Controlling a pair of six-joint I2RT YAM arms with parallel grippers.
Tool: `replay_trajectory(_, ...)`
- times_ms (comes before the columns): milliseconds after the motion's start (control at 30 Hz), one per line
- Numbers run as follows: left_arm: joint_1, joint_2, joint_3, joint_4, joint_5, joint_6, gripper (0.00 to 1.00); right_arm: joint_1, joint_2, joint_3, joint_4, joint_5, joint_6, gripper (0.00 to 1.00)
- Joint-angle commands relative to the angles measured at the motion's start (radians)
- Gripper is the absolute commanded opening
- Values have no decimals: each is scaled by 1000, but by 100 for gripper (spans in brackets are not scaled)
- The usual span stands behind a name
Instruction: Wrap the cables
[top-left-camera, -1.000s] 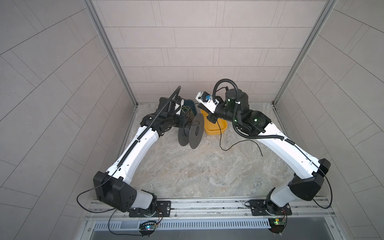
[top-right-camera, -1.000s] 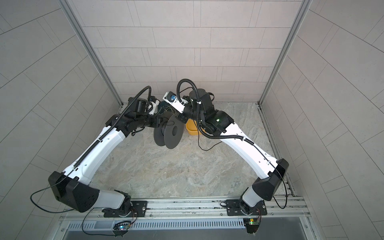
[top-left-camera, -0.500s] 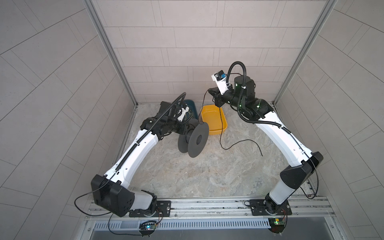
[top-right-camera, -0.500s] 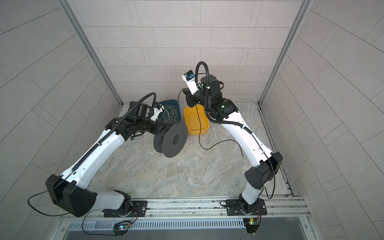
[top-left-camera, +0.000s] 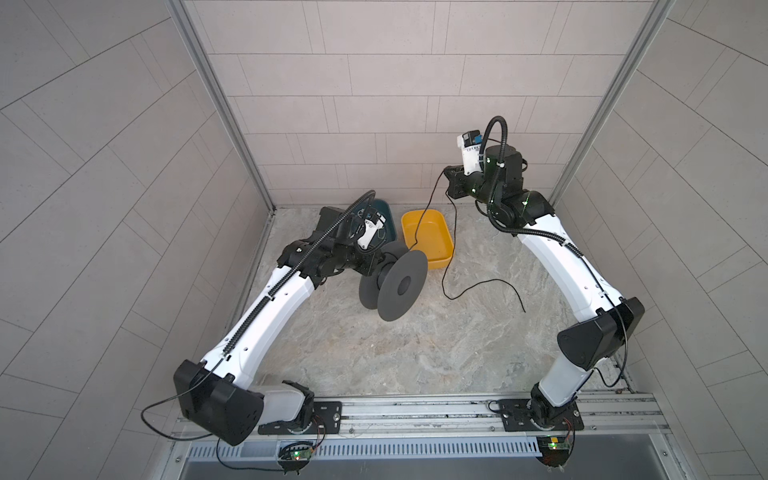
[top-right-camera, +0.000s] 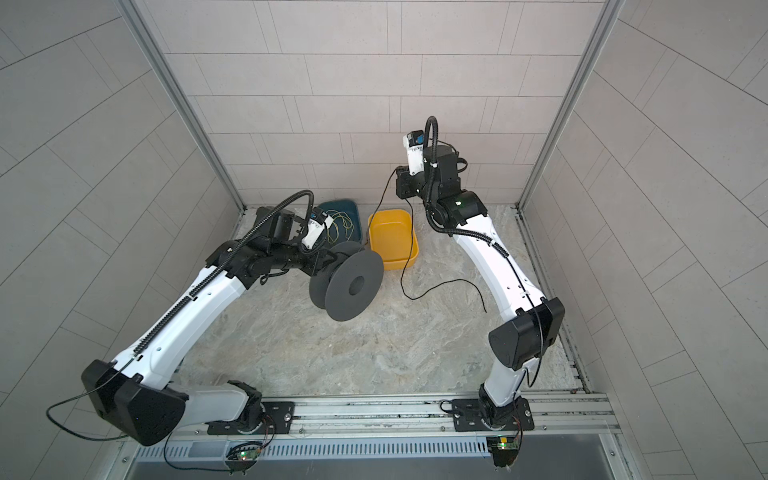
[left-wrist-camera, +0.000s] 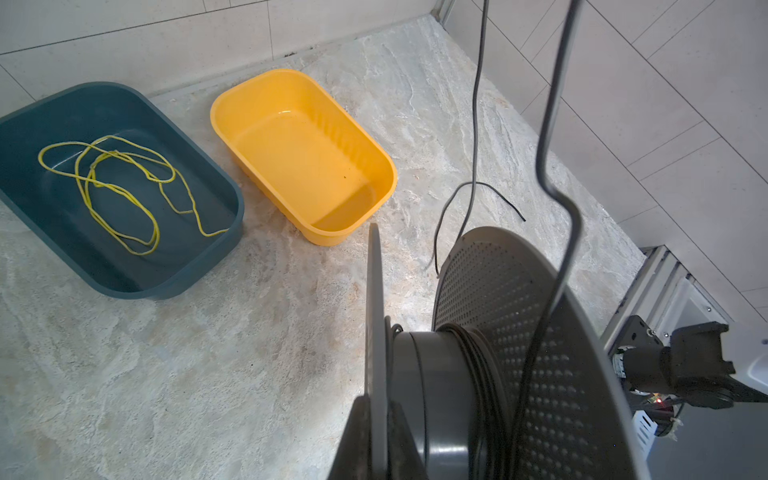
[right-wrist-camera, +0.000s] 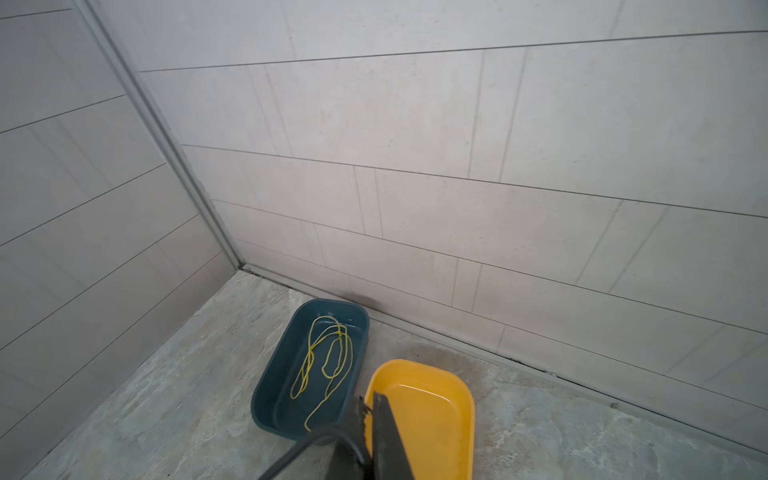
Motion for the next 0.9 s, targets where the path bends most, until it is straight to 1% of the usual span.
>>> replay_trajectory(0, -7, -44, -14, -17, 45, 28, 0, -56, 6, -6, 62, 104, 79, 0)
replay_trajectory(167, -6, -41, -13, -8, 68, 3, 0, -77, -3, -31, 70, 92, 77, 0)
replay_trajectory(267, -6, -27, -3, -5, 129, -4, 0, -79, 1, -48, 91, 79, 83, 0)
replay_trajectory(433, -9, -32, -5, 23, 216, -26, 0, -77, 32, -67, 161, 11, 107, 0)
replay_trajectory(667, -6, -45, 0, 37, 270, -31, 0, -80, 93, -81, 173, 9, 91, 0)
replay_trajectory(867, -2, -40, 14, 42, 308, -51, 0, -111, 126, -145, 196, 21, 103, 0)
